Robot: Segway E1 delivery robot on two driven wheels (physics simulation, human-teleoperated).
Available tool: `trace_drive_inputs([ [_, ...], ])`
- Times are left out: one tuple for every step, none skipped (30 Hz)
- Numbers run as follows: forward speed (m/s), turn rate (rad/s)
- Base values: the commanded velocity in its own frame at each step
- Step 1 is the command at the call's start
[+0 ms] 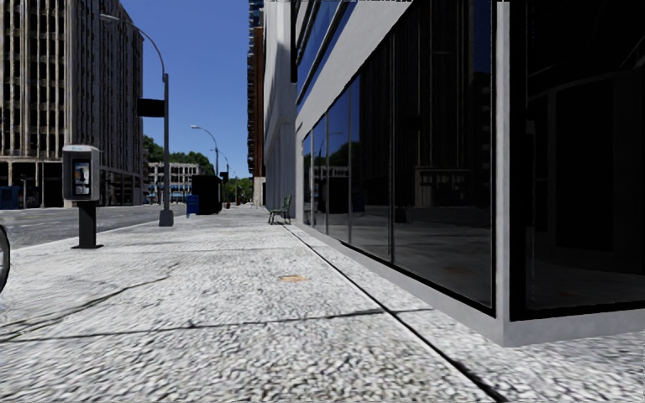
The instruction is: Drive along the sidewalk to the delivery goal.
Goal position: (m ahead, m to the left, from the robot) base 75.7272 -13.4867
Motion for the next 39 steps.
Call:
trace_drive_inputs([
  [1.66,0.68],
  [1.67,0.67],
  [1.67,0.67],
  [1.67,0.67],
  [1.68,0.66],
  [1.69,0.66],
  [1.69,0.52],
  [1.71,0.0],
  [1.71,0.0],
  [1.71,0.0],
  [1.71,0.0],
  [1.72,0.0],
  [1.72,0.0],
  [1.72,0.0],
  [1.72,0.0],
  [1.72,0.0],
  [1.72,0.0],
  [1.72,0.0],
  [1.72,0.0],
  [1.72,0.0],
  [1.72,0.0],
  [1.72,0.0],
  [1.72,0.0],
  [1.72,0.0],
  [1.72,0.0],
  [2.0,0.0],
  [2.0,0.0],
  [2.0,0.0],
  [2.0,0.0],
  [2.0,0.0],
  [2.0,0.0],
  [2.0,0.0],
  [2.0,0.0],
  [2.0,0.0],
  [2.0,0.0],
  [2.0,0.0],
  [2.0,0.0],
  [2.0,0.0],
  [2.0,0.0],
])
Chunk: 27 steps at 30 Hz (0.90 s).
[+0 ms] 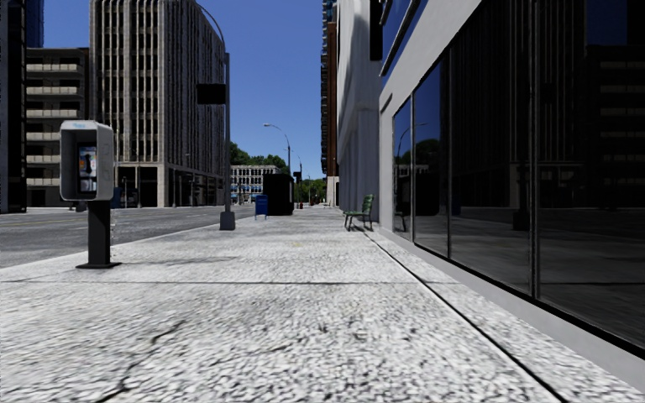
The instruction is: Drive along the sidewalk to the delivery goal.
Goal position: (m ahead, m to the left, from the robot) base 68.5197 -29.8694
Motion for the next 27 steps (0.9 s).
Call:
trace_drive_inputs([
  [2.0,0.0],
  [2.0,0.0],
  [2.0,0.0],
  [2.0,0.0],
  [2.0,0.0],
  [2.0,0.0],
  [2.0,0.0],
  [2.0,0.0],
  [2.0,0.0],
  [2.0,0.0],
  [2.0,0.0],
  [2.0,0.0],
  [2.0,0.0],
  [2.0,0.0],
  [2.0,0.0],
  [2.0,0.0],
  [2.0,0.0],
  [2.0,0.0],
  [2.0,0.0],
  [2.0,0.0],
  [2.0,0.0],
  [2.0,0.0],
  [2.0,0.0],
  [2.0,0.0],
  [2.0,0.0],
  [2.0,0.0],
  [2.0,0.0],
])
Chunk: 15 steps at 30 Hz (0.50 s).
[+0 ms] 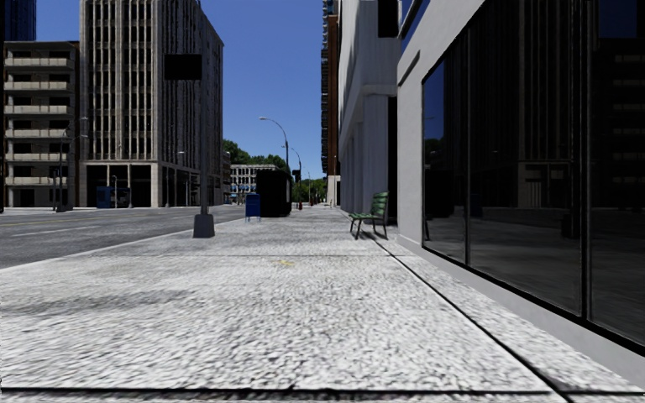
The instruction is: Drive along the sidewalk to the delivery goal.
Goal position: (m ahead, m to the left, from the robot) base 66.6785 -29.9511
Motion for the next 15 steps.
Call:
trace_drive_inputs([
  [2.0,0.0],
  [2.0,0.0],
  [2.0,0.0],
  [2.0,0.0],
  [2.0,0.0],
  [2.0,0.0],
  [2.0,0.0],
  [2.0,0.0],
  [2.0,0.0],
  [2.0,0.0],
  [2.0,0.0],
  [2.0,0.0],
  [2.0,0.0],
  [2.0,0.0],
  [2.0,0.0],
])
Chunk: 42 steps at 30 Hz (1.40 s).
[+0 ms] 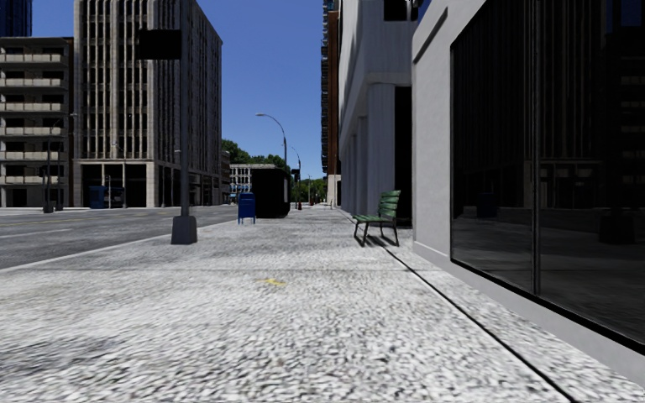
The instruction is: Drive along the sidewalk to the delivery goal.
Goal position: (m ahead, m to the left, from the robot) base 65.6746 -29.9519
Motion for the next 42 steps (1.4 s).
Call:
trace_drive_inputs([
  [2.0,0.0],
  [2.0,0.0],
  [2.0,0.0],
  [2.0,0.0],
  [2.0,0.0],
  [2.0,0.0],
  [2.0,0.0],
  [2.0,0.0],
  [2.0,0.0],
  [2.0,0.0],
  [2.0,0.0],
  [2.0,0.0],
  [2.0,0.0],
  [2.0,0.0],
  [2.0,0.0],
  [2.0,0.0],
  [2.0,0.0],
  [2.0,0.0],
  [2.0,0.0],
  [2.0,0.0],
  [2.0,0.0],
  [2.0,0.0],
  [2.0,0.0],
  [2.0,0.0],
  [2.0,0.0],
  [2.0,0.0],
  [2.0,0.0],
  [2.0,0.0],
  [2.0,0.0],
  [2.0,0.0],
  [2.0,0.0],
  [2.0,0.0],
  [2.0,0.0],
  [2.0,0.0],
  [2.0,0.0],
  [2.0,0.0],
  [2.0,0.0],
  [2.0,0.0],
  [2.0,0.0],
  [2.0,0.0],
  [2.0,0.0],
  [2.0,0.0],
])
